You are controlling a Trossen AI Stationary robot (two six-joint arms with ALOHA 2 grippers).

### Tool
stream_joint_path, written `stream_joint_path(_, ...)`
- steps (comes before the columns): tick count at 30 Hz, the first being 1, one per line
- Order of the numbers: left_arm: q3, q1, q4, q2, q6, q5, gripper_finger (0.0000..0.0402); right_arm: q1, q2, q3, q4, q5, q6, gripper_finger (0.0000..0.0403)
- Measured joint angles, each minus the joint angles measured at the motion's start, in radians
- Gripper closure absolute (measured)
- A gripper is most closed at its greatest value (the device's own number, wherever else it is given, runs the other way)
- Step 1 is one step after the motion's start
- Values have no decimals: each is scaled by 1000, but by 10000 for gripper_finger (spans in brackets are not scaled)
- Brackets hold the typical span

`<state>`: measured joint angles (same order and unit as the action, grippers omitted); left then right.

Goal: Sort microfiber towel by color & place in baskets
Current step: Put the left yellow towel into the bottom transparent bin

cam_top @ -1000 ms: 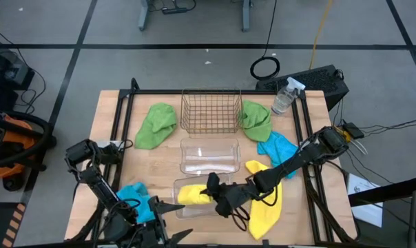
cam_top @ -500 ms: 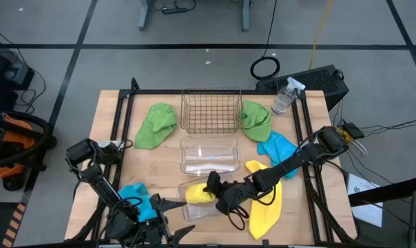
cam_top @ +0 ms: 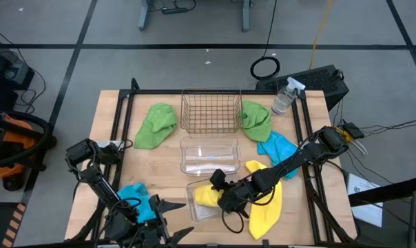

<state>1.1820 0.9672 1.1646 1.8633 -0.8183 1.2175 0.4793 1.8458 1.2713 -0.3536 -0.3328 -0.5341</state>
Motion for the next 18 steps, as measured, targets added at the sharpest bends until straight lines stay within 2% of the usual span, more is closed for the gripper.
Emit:
stream_joint_path(12,0,2,0,0,1,3,43,0,0,49,-254,2,107,192)
stream_joint_path(18,0,11,0,0,1,3,43,-1,-5,59,-345,92,190,191)
